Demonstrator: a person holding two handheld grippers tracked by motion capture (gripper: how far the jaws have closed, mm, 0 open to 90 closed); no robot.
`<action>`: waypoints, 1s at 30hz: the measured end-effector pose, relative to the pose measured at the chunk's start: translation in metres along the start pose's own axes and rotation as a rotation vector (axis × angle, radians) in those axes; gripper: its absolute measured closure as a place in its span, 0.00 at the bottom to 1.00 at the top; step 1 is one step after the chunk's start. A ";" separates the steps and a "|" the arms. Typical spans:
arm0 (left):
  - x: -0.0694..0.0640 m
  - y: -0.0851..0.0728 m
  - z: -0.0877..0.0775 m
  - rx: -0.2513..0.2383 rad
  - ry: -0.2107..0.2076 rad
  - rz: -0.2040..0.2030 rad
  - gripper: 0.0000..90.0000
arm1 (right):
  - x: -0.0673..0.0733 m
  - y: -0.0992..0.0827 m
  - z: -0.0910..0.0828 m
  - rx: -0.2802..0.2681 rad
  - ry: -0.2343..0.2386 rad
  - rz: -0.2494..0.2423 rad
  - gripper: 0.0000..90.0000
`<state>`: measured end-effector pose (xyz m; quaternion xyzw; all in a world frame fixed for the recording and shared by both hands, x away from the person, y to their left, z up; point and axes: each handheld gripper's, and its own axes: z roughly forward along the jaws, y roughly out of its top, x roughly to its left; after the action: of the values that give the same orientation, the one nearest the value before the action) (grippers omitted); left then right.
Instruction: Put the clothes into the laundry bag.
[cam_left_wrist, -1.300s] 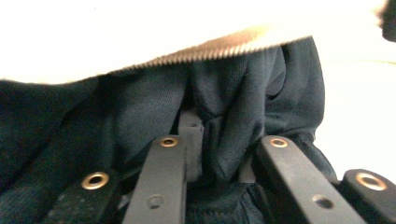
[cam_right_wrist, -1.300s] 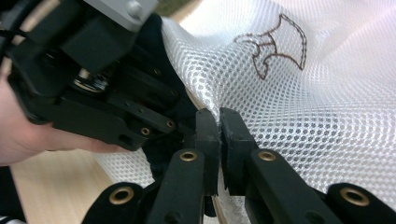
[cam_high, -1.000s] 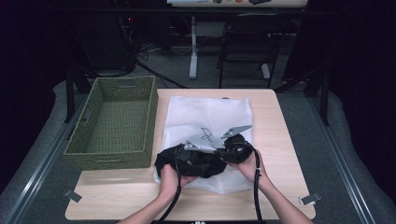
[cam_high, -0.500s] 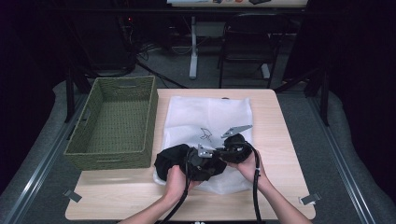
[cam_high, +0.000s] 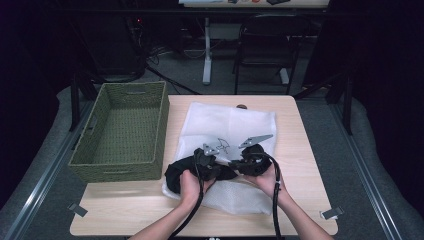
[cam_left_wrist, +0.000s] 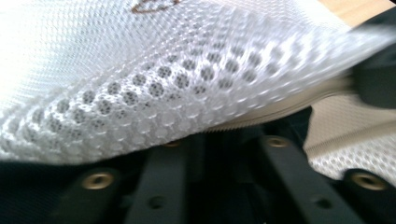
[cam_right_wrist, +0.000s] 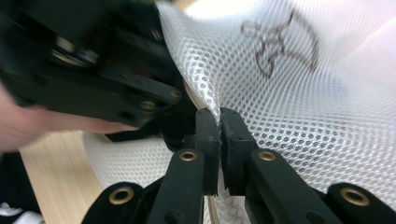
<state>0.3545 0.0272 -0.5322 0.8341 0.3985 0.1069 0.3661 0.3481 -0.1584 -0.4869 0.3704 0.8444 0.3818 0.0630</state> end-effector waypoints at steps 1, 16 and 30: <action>-0.001 0.000 -0.002 0.004 -0.013 0.007 0.80 | -0.002 -0.002 0.003 0.015 0.001 -0.003 0.97; 0.004 -0.021 -0.064 0.096 -0.086 0.154 0.40 | -0.006 -0.003 0.007 0.023 -0.004 -0.008 0.96; 0.030 -0.053 -0.057 0.205 -0.025 0.133 0.37 | -0.003 -0.002 0.008 0.035 -0.017 -0.016 0.97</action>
<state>0.3167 0.1017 -0.5321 0.8929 0.3466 0.0792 0.2762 0.3528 -0.1562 -0.4946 0.3681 0.8533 0.3632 0.0666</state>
